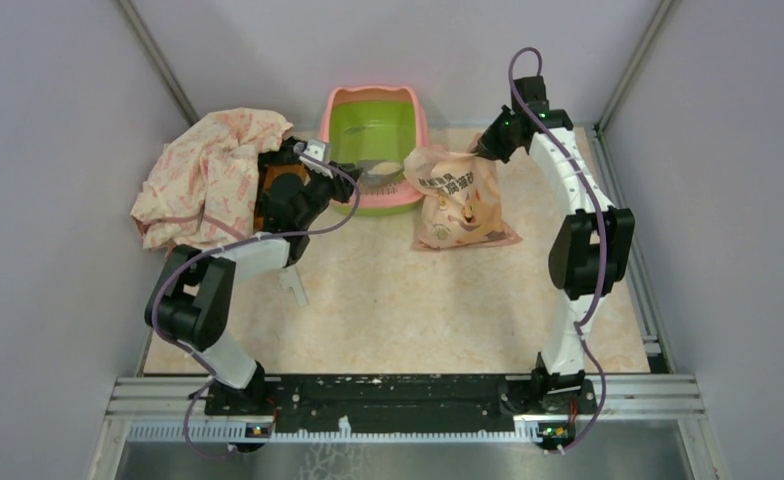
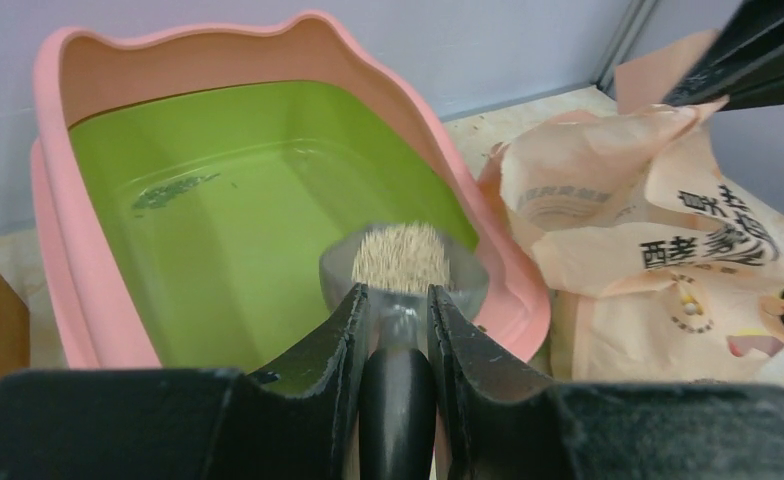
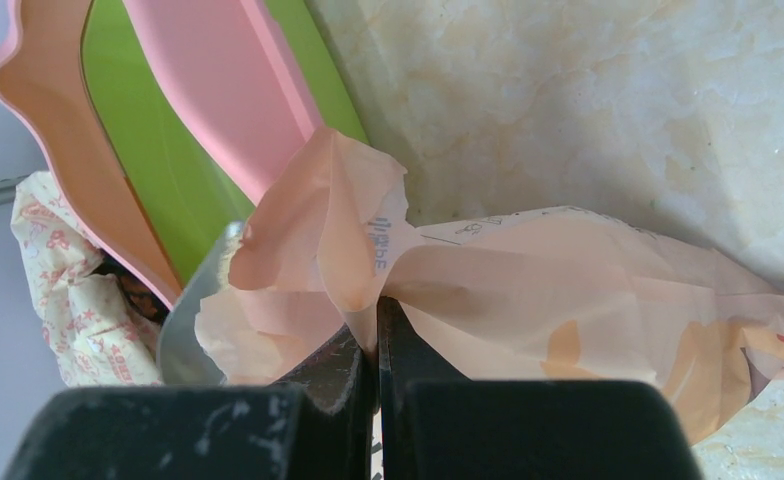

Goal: Fill the litter box with clean litter
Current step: Pour the cat litter into the litter box, then place the spatula at the center of the board.

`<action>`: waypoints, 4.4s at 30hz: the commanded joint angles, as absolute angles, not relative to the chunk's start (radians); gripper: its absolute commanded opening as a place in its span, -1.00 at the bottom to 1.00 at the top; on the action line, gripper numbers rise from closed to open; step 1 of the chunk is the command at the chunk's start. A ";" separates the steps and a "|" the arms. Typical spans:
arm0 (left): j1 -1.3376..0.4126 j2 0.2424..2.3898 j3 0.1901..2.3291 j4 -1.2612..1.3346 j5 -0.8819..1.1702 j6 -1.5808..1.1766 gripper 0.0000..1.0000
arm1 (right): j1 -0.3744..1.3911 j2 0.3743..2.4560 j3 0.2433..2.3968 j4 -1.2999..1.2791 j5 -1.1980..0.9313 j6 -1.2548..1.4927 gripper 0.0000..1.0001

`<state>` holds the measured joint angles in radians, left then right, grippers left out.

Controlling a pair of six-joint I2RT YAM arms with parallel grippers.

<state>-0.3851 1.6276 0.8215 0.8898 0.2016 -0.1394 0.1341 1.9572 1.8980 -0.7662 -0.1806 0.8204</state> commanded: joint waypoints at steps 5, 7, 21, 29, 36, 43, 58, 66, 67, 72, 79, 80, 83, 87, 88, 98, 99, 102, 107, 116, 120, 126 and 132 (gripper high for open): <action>-0.341 1.701 0.944 0.932 0.231 -0.179 -0.83 | 0.117 1.857 1.813 -0.693 -0.177 0.803 -1.00; -0.339 1.715 0.966 0.917 0.232 -0.182 -0.83 | 0.116 1.835 1.779 -0.679 -0.179 0.802 -1.00; -0.343 1.857 1.360 0.546 0.201 -0.100 -0.84 | 0.102 1.733 1.677 -0.658 -0.193 0.781 -1.00; -0.348 1.981 1.704 0.110 0.120 -0.044 -0.82 | 0.092 1.664 1.638 -0.676 -0.182 0.741 -1.00; -0.349 2.146 2.123 -0.319 0.082 -0.026 -0.77 | 0.092 1.612 1.598 -0.685 -0.181 0.717 -1.00; -0.350 2.181 2.256 -0.430 0.099 -0.024 -0.77 | 0.093 1.593 1.578 -0.678 -0.192 0.715 -1.00; -0.351 1.406 1.340 -0.013 0.212 -0.089 -0.79 | 0.058 1.561 1.539 -0.676 -0.213 0.687 -1.00; -0.357 1.036 0.919 0.230 0.350 -0.179 -0.78 | 0.053 1.526 1.514 -0.674 -0.217 0.682 -1.00; -0.361 1.013 0.878 0.248 0.371 -0.195 -0.78 | 0.052 1.521 1.507 -0.675 -0.217 0.680 -1.00; -0.466 0.938 0.704 0.286 0.359 -0.244 -0.78 | 0.025 1.503 1.490 -0.671 -0.233 0.671 -1.00; -0.788 0.948 0.549 0.386 0.172 -0.223 -0.78 | -0.058 1.515 1.517 -0.690 -0.269 0.648 -1.00; -0.813 0.965 0.523 0.422 0.173 -0.229 -0.78 | -0.070 1.520 1.525 -0.695 -0.272 0.644 -1.00; -0.902 1.041 0.444 0.587 0.172 -0.244 -0.74 | -0.096 1.527 1.538 -0.698 -0.288 0.635 -1.00; -0.949 1.204 0.391 0.772 0.170 -0.242 -0.72 | -0.108 1.533 1.541 -0.701 -0.300 0.629 -1.00; -0.950 1.253 0.377 0.832 0.184 -0.248 -0.71 | -0.109 1.534 1.538 -0.697 -0.304 0.630 -1.00; -1.004 1.418 0.326 0.914 0.193 -0.281 -0.63 | -0.109 1.520 1.499 -0.664 -0.332 0.644 -1.00; -1.012 1.396 0.309 0.898 0.179 -0.285 -0.63 | -0.109 1.519 1.494 -0.662 -0.336 0.644 -1.00; -1.048 1.290 0.261 0.816 0.127 -0.305 -0.63 | -0.109 1.517 1.485 -0.654 -0.342 0.646 -1.00; -1.121 1.140 0.211 0.652 0.011 -0.356 -0.62 | -0.109 1.510 1.470 -0.637 -0.354 0.652 -1.00; -1.206 1.182 0.199 0.609 -0.117 -0.421 -0.58 | -0.109 1.491 1.446 -0.630 -0.356 0.651 -1.00; -1.251 1.322 0.257 0.622 -0.142 -0.401 -0.53 | -0.109 1.485 1.434 -0.630 -0.359 0.649 -1.00; -1.288 1.492 0.319 0.613 -0.152 -0.412 -0.31 | -0.109 1.482 1.424 -0.625 -0.362 0.646 -1.00; -1.300 1.456 0.372 0.492 -0.181 -0.389 -0.20 | -0.109 1.480 1.405 -0.607 -0.375 0.640 -1.00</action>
<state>-1.2919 1.4754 0.3382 0.6281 -0.1417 -0.4095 -0.0948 1.5288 1.4197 -0.6395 -0.3687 0.6552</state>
